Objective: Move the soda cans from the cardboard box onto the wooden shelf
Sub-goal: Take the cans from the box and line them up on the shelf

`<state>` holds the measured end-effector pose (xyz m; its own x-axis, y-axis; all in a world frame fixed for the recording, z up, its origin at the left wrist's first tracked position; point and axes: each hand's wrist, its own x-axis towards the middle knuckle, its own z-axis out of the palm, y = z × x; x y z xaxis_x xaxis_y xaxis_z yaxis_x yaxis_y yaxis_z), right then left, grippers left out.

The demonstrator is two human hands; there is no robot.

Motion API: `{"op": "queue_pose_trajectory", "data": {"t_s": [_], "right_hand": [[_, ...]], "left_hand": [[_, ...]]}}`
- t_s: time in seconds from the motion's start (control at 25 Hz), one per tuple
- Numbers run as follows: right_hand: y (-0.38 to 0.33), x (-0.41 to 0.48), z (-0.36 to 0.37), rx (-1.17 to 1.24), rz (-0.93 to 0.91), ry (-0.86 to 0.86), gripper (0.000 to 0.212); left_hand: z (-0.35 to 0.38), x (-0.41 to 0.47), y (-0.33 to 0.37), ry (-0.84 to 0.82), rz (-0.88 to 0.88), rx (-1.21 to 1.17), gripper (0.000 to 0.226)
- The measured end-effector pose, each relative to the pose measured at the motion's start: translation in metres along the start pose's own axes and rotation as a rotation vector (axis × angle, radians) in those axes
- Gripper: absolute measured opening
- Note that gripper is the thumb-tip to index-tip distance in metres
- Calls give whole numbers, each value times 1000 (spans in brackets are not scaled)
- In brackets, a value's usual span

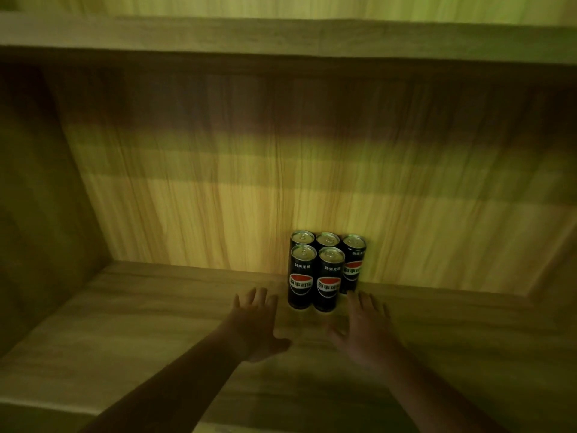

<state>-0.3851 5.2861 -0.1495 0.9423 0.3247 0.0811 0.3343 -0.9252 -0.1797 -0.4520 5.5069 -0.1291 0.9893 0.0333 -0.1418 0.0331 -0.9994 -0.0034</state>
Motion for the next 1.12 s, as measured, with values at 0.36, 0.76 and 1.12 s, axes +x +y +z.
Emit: {"op": "queue_pose_trajectory", "data": {"t_s": [0.36, 0.76, 1.12], "right_hand": [[-15, -132, -21, -114, 51, 0, 91], [0, -297, -4, -64, 29, -43, 85], [20, -408, 119, -33, 140, -242, 83]], "left_hand": [[2, -103, 26, 15, 138, 12, 91], [66, -253, 92, 7, 154, 14, 92], [211, -315, 112, -246, 198, -75, 85]]}}
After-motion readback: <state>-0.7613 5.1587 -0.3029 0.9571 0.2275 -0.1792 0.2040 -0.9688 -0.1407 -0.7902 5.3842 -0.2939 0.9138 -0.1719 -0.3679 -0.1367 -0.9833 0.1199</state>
